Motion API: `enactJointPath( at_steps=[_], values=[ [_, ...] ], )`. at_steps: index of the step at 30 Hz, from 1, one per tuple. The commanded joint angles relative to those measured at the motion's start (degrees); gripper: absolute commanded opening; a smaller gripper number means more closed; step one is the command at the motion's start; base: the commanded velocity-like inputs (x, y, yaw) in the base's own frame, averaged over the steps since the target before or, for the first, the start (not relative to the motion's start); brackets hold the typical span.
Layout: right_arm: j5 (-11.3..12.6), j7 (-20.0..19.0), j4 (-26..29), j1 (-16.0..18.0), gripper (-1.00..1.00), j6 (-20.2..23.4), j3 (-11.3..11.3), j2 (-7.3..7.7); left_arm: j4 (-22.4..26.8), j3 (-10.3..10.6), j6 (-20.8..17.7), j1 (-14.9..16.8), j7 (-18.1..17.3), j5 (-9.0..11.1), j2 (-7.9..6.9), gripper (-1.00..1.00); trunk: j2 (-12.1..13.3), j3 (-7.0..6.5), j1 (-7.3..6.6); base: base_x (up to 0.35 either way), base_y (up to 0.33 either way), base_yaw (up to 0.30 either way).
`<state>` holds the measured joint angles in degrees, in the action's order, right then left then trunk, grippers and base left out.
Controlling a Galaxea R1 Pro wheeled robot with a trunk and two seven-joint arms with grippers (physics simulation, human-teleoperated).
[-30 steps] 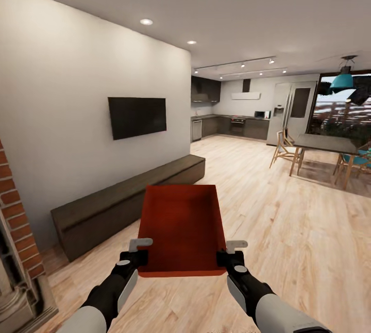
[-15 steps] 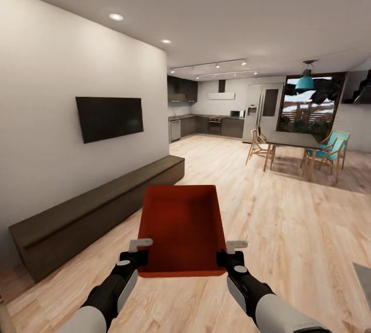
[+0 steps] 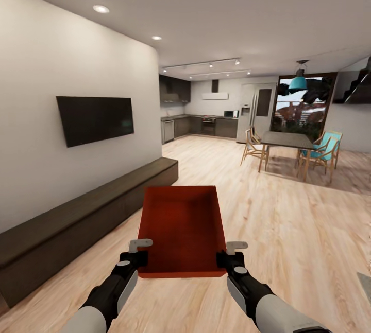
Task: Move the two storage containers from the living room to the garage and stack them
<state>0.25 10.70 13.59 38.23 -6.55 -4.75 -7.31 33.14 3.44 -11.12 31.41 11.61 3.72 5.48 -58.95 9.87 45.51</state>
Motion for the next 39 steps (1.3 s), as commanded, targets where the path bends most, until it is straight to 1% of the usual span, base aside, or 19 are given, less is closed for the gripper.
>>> enactJointPath(
  at_steps=[1,6,22,23,24,25,39],
  values=[
    [0.1,4.1,0.7,0.1,-1.00,-0.2,2.0,-0.07,0.0,0.2,-0.4,0.0,0.7,0.1,0.14,-1.00,-0.1,0.08,0.04,0.321,0.000,-0.230],
    [0.9,4.2,0.7,0.1,-1.00,-0.1,2.0,-0.07,0.0,0.2,-0.4,0.0,0.7,0.1,0.14,-1.00,-0.1,0.08,0.04,0.321,0.000,-0.250],
    [0.9,4.2,0.7,0.1,-1.00,-0.1,2.0,-0.07,0.0,0.2,-0.3,0.0,0.7,0.1,0.14,-1.00,-0.1,0.08,0.04,0.321,0.000,-0.271],
    [0.9,4.1,0.7,0.1,-1.00,-0.1,2.0,-0.07,-0.1,0.2,0.0,0.0,0.7,0.1,0.14,-1.00,-0.1,0.08,0.04,0.321,0.000,-0.283],
    [0.9,4.1,0.7,0.1,-1.00,-0.1,2.0,-0.07,-0.3,0.2,1.9,0.0,0.7,0.1,0.14,-1.00,-0.1,0.08,0.04,0.321,0.000,-0.283],
    [0.9,4.1,0.7,0.1,-1.00,-0.1,2.0,-0.07,-0.4,0.2,2.7,0.0,0.7,0.2,0.14,-1.00,-0.1,0.08,0.04,0.321,0.000,-0.283],
    [0.9,4.1,0.7,0.1,-1.00,-0.1,2.0,-0.07,-0.4,0.3,2.9,0.0,0.7,0.3,0.10,-1.00,-0.1,0.08,0.04,0.321,0.000,-0.283]
  ],
)
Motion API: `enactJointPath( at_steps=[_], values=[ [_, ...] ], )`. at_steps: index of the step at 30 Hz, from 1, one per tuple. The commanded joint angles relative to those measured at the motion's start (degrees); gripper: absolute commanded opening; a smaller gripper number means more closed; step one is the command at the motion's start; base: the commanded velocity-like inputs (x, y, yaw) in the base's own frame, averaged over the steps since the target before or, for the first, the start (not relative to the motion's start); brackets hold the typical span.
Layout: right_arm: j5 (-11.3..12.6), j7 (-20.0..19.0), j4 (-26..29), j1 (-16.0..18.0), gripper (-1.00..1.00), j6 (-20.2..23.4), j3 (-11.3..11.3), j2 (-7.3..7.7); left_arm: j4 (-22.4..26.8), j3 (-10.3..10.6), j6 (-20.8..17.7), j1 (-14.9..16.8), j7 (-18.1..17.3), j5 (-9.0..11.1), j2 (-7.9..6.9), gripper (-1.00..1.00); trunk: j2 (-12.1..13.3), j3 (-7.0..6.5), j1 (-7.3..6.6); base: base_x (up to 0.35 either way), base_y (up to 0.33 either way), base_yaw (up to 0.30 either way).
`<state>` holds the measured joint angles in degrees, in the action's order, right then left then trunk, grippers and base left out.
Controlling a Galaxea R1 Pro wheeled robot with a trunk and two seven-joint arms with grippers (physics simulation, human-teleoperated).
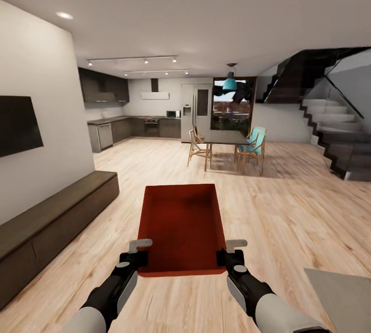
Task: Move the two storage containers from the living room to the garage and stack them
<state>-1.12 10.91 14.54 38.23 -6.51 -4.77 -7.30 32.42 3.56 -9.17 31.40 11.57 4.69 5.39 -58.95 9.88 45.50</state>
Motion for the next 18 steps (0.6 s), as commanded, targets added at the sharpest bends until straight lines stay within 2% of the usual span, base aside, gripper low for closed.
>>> enactJointPath(
  at_steps=[1,18],
  values=[
    [2.3,3.9,-0.2,0.1,-1.00,-0.2,2.0,-0.08,0.3,0.1,1.0,0.0,0.7,-0.7,0.18,-1.00,-0.1,0.08,0.04,0.321,0.000,-0.283],
    [2.3,3.9,-0.2,0.1,-1.00,-0.2,2.0,-0.08,0.3,0.1,1.0,0.0,0.7,-0.7,0.14,-1.00,-0.1,0.08,0.04,0.321,0.000,-0.283]
  ],
)
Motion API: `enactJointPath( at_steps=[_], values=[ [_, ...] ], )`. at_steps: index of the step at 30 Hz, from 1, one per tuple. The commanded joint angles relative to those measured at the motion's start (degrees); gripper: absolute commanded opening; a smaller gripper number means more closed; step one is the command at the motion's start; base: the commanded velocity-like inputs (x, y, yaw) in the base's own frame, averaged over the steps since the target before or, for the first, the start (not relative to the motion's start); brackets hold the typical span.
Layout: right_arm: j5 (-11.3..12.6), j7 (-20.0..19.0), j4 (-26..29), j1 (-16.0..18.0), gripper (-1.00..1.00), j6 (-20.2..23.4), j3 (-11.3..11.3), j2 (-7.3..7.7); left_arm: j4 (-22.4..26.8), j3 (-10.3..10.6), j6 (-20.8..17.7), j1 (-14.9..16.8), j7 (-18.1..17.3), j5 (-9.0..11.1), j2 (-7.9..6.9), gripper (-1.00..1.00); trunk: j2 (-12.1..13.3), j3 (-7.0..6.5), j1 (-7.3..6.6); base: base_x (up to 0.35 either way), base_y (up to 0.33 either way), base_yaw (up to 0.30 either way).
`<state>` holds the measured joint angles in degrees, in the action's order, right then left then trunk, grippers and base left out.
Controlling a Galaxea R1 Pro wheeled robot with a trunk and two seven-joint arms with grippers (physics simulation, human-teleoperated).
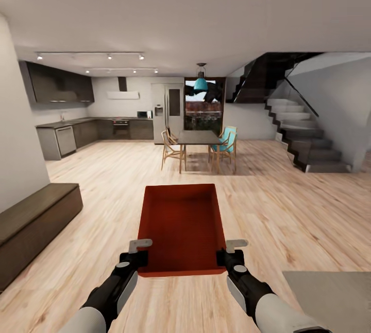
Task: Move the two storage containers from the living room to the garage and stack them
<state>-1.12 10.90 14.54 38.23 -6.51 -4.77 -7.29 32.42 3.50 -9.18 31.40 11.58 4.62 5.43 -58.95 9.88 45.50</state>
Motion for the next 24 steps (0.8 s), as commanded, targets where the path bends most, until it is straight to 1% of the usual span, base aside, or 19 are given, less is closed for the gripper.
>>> enactJointPath(
  at_steps=[1,5,17,20,24],
  values=[
    [2.3,3.9,-0.2,0.1,-1.00,-0.2,2.0,-0.09,0.3,0.1,1.0,0.0,0.7,-0.7,0.11,-1.00,-0.1,0.08,0.04,0.321,0.000,-0.283],
    [2.3,3.9,-0.2,0.1,-1.00,-0.2,2.0,-0.09,0.3,0.1,1.0,0.0,0.7,-0.7,0.12,-1.00,-0.1,0.08,0.04,0.259,0.000,-0.283],
    [2.3,3.9,-0.2,0.1,-1.00,-0.2,2.0,-0.09,0.4,0.1,1.0,0.0,0.7,-0.7,0.14,-1.00,-0.1,0.08,0.04,0.020,0.000,-0.279],
    [2.3,3.9,-0.2,0.1,-1.00,-0.2,2.0,-0.09,0.3,0.1,1.0,0.0,0.7,-0.7,0.18,-1.00,-0.1,0.08,0.04,0.147,0.000,-0.101],
    [2.3,3.8,-0.2,0.1,-1.00,-0.1,2.0,-0.09,0.2,0.2,1.0,0.0,0.7,-0.7,0.19,-1.00,-0.1,0.08,0.04,0.277,0.000,-0.025]
  ],
)
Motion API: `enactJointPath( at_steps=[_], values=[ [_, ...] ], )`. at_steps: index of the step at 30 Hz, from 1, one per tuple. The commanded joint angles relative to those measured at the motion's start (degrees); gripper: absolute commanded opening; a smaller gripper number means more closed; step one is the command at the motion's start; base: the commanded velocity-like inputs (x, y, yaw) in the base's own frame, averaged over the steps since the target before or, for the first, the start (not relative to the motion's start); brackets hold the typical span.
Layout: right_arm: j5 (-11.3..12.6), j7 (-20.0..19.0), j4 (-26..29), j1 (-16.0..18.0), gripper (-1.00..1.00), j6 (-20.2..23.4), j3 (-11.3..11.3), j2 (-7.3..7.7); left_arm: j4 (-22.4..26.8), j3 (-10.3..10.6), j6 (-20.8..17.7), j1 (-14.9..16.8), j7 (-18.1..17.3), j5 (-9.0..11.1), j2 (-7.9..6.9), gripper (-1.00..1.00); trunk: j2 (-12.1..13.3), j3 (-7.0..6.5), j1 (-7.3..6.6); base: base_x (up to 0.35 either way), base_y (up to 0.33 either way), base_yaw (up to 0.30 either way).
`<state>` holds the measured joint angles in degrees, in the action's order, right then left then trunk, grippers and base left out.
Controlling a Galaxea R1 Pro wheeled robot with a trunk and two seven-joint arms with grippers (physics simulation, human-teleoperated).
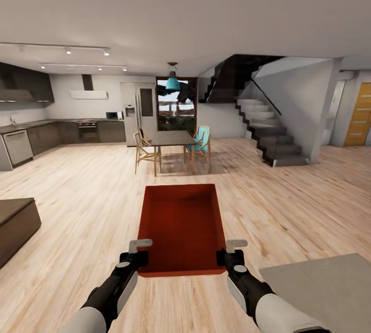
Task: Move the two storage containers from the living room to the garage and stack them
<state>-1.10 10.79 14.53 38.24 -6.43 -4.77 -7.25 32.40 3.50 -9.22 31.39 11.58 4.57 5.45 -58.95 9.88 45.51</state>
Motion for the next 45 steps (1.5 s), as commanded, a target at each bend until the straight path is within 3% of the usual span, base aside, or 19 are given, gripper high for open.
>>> enactJointPath(
  at_steps=[1,45],
  values=[
    [2.2,3.9,-0.2,0.1,-1.00,-0.2,2.0,-0.14,0.2,0.2,1.0,0.0,0.7,-0.6,0.18,-1.00,0.0,0.08,0.04,0.312,0.000,-0.005],
    [1.7,4.3,-0.8,0.1,-1.00,-0.4,1.7,-0.22,0.3,0.1,1.1,0.0,0.7,-0.7,0.00,-1.00,0.0,0.08,0.04,0.321,0.000,0.000]
  ],
)
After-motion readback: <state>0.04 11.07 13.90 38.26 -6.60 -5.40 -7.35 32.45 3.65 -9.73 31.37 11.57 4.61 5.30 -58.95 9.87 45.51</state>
